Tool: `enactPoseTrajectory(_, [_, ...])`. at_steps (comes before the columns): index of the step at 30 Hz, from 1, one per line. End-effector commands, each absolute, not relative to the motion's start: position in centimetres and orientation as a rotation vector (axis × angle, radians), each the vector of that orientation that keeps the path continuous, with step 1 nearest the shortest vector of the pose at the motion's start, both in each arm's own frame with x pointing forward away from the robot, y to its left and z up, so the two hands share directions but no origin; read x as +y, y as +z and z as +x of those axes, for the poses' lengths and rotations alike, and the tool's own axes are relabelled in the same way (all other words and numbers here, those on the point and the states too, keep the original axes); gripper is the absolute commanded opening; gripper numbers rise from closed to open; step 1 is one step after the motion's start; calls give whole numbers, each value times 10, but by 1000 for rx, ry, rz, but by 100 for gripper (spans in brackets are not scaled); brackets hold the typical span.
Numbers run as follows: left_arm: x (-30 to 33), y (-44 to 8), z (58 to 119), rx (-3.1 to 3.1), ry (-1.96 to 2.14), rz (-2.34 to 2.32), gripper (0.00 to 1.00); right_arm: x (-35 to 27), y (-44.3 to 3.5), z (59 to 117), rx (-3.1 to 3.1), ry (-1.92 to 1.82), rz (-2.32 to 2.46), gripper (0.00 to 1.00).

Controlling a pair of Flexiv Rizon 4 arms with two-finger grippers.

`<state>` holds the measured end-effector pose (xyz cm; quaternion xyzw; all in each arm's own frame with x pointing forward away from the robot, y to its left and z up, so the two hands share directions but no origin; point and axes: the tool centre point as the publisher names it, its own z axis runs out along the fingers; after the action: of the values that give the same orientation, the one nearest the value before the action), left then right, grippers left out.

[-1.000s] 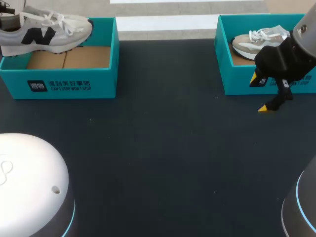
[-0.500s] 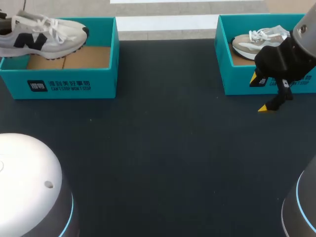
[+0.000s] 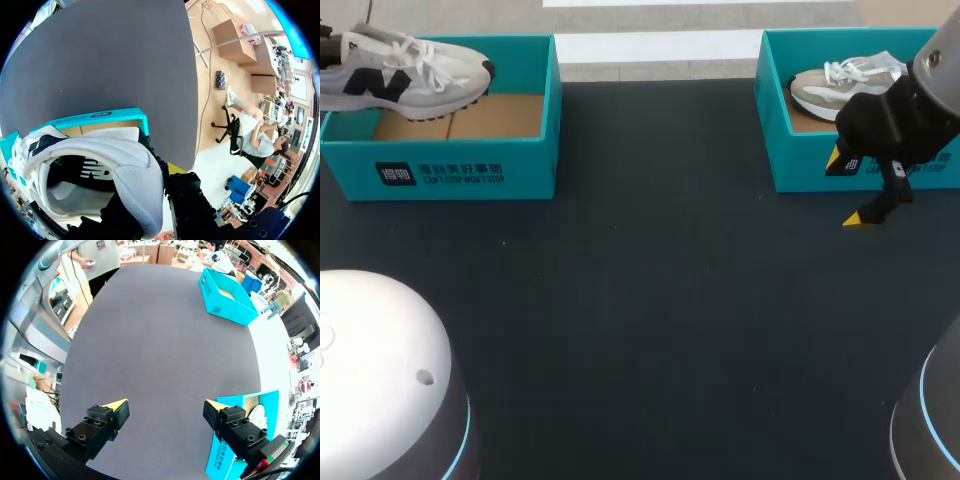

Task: Take the shoe out of the shoebox, open the shoe tongue, remove and reinsert the insole, then place the shoe into the shoebox

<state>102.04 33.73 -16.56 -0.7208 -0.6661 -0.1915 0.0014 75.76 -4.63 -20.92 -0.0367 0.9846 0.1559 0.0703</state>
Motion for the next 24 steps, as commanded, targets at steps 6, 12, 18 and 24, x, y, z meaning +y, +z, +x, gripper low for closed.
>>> enactPoseTrajectory(6, [338, -190, 1045, -2083, -554, -2278, 0, -46, -210, 757, 2961, 467, -110, 100])
enactPoseTrajectory(12, [336, -210, 1056, -2071, -529, -2288, 0, -46, -210, 757, 2961, 467, -110, 100])
enactPoseTrajectory(18, [334, -227, 1059, -2074, -516, -2293, 0, -46, -210, 757, 2961, 467, -110, 100])
enactPoseTrajectory(24, [331, -246, 1063, -2085, -490, -2296, 0, -46, -210, 757, 2961, 467, -110, 100])
